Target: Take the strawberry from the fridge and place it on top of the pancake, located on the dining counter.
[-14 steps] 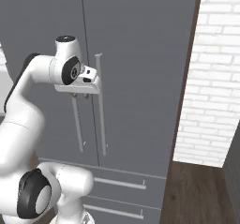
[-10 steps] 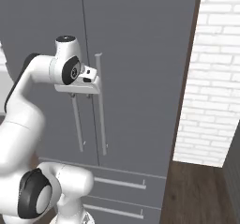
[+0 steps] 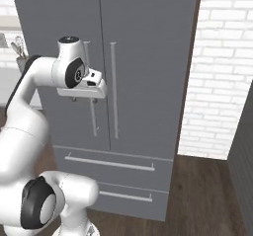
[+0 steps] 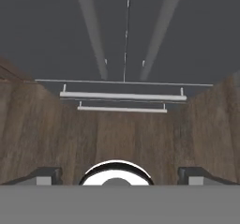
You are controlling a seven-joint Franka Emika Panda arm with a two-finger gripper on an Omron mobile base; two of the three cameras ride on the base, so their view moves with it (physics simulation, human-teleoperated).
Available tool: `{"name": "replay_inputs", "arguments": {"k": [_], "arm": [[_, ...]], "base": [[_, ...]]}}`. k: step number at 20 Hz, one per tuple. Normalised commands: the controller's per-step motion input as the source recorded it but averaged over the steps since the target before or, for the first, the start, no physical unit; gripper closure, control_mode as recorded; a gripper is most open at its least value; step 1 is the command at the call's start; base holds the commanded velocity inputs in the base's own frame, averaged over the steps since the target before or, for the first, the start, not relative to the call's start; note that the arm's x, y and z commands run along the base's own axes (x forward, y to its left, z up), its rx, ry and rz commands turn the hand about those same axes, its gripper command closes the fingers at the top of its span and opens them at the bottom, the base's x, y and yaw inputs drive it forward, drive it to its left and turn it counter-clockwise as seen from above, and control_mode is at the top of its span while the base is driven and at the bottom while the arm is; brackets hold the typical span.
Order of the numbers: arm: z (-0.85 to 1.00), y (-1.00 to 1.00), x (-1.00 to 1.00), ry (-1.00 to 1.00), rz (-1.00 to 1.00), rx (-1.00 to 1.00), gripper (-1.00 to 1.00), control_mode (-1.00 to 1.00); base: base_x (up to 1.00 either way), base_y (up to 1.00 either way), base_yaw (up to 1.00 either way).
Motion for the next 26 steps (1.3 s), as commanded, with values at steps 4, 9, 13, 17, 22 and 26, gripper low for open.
{"name": "replay_inputs", "arguments": {"k": [4,9,13,17,22,26], "arm": [[0.00,0.00,0.00,0.00,0.00,0.00,-1.00,1.00],[-0.02,-0.32,0.36,-0.13,0.00,0.00,-1.00,-1.00],[-0.08,-0.47,0.90,-0.26,0.00,0.00,-1.00,-1.00],[-0.10,-0.20,1.00,-0.26,0.00,0.01,-1.00,-1.00],[0.00,-0.12,0.92,-0.09,0.00,0.10,-1.00,-1.00],[0.00,-0.14,0.38,0.07,0.01,0.03,-1.00,-1.00]], "base": [[-0.04,-0.02,0.00],[0.03,-0.04,0.00],[0.00,0.00,0.00],[0.00,0.00,0.00],[0.00,0.00,0.00],[0.00,0.00,0.00]]}}
